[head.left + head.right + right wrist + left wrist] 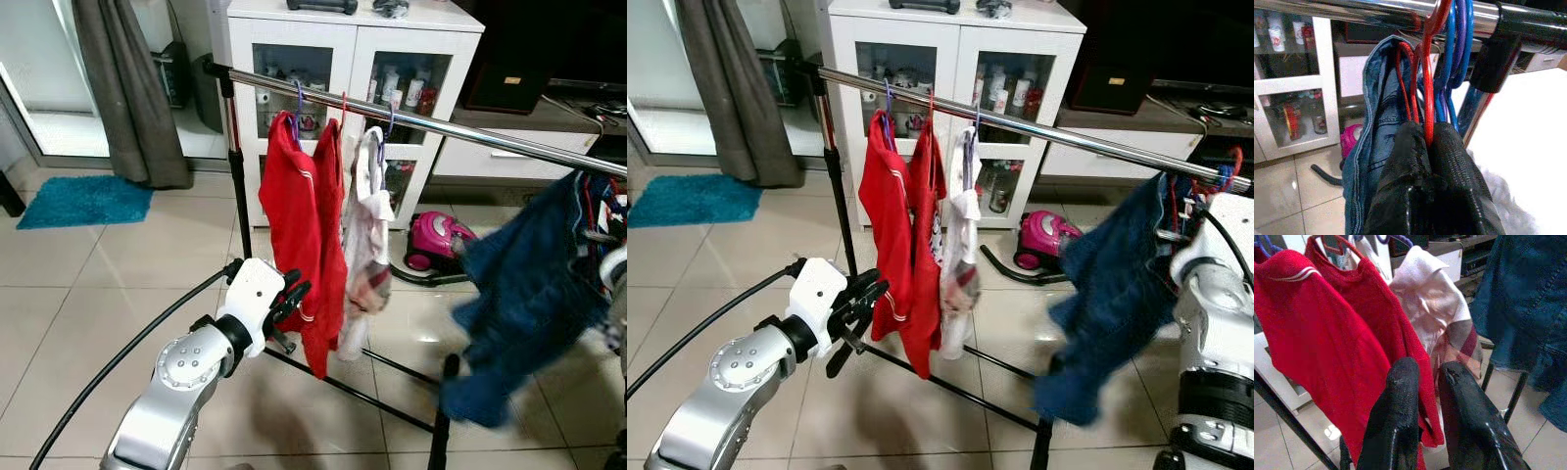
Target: Hang hanger
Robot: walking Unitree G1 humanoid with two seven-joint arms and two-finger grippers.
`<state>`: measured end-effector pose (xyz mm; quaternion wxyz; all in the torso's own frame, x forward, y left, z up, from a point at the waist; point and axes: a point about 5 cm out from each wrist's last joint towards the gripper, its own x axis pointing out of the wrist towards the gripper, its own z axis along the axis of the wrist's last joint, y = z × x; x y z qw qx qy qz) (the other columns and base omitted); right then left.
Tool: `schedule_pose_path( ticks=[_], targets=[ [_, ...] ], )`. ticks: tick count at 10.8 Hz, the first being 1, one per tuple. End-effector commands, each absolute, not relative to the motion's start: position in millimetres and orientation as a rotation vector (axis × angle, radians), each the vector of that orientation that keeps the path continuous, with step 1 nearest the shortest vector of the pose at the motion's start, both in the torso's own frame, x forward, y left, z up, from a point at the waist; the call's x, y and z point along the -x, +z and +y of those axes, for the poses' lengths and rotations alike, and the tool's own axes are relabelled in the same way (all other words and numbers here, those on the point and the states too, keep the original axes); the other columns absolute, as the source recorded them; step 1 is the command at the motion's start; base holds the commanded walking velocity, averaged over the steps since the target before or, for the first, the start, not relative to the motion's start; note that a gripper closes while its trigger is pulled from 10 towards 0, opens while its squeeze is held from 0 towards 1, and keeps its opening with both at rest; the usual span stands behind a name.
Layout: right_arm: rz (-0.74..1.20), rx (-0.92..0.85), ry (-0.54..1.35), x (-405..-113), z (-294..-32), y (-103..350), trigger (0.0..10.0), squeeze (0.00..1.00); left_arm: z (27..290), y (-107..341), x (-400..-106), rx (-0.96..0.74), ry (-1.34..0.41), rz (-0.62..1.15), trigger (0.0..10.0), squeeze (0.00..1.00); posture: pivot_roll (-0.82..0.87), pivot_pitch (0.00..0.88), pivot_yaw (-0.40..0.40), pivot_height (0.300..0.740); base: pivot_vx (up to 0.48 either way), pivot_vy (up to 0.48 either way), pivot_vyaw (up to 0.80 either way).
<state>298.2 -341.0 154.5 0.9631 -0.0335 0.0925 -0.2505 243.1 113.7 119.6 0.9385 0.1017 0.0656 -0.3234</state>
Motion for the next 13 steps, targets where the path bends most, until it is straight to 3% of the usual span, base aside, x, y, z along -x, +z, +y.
schedule_pose_path(
  ticks=[1, 5, 7, 11, 13],
  targets=[
    [0.136, 0.102, -0.552, -294, -350, 167, 10.0, 0.0, 111, 126, -246, -0.219, -0.672, 0.107, 10.0, 0.0, 0.02, 0.0, -0.042, 0.74, 0.0, 0.0, 0.0],
    [0.095, 0.039, -0.481, -294, -333, 165, 10.0, 0.0, 115, 128, -248, -0.239, -0.659, 0.1, 10.0, 0.0, 0.02, 0.0, -0.027, 0.74, 0.0, 0.0, 0.0],
    [0.078, 0.008, -0.322, -296, -303, 163, 10.0, 0.0, 120, 132, -252, -0.223, -0.588, 0.081, 10.0, 0.0, 0.03, 0.005, -0.03, 0.74, 0.0, 0.0, 0.0],
    [0.094, -0.025, -0.203, -284, -259, 147, 10.0, 0.0, 129, 135, -259, -0.189, -0.414, 0.052, 10.0, 0.0, 0.03, 0.011, -0.041, 0.74, 0.0, 0.0, 0.0],
    [0.101, -0.011, -0.187, -284, -246, 145, 10.0, 0.0, 126, 137, -260, -0.149, -0.412, 0.045, 10.0, 0.0, 0.03, 0.009, -0.042, 0.74, 0.0, 0.0, 0.0]
  ],
)
